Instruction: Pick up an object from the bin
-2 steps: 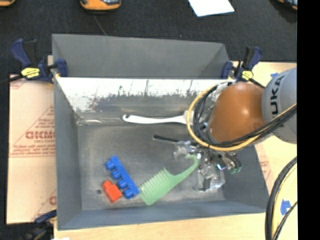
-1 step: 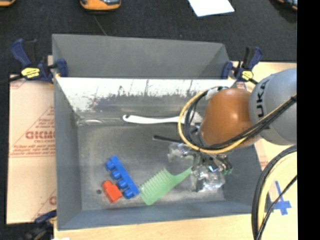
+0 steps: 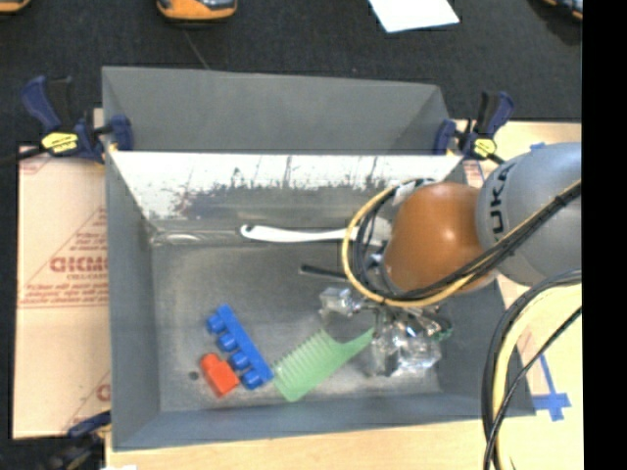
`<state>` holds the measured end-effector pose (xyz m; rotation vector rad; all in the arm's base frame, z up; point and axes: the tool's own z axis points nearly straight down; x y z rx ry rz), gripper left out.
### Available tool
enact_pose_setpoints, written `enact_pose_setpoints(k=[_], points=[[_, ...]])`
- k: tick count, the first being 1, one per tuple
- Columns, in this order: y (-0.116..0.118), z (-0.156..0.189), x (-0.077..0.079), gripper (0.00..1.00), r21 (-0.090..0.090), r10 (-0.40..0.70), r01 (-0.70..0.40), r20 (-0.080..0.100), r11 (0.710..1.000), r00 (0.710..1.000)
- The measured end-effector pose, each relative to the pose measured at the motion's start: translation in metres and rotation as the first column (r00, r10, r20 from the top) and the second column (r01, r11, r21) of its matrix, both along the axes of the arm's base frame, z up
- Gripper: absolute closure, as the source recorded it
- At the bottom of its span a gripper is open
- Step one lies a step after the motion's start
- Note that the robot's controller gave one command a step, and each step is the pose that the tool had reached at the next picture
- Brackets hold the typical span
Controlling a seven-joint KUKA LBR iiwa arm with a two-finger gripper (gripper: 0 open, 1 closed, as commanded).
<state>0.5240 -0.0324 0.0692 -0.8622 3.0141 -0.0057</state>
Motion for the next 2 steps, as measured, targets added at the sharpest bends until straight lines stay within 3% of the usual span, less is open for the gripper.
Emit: enact_pose_setpoints(k=[1,2], points=[[0.0202,0.002,-0.01,1.0,0.002,0.052,-0.052,-0.003,0.999,0.999],[0.0202,0.0021,-0.01,1.0,0.002,0.051,-0.051,-0.003,0.999,0.999]])
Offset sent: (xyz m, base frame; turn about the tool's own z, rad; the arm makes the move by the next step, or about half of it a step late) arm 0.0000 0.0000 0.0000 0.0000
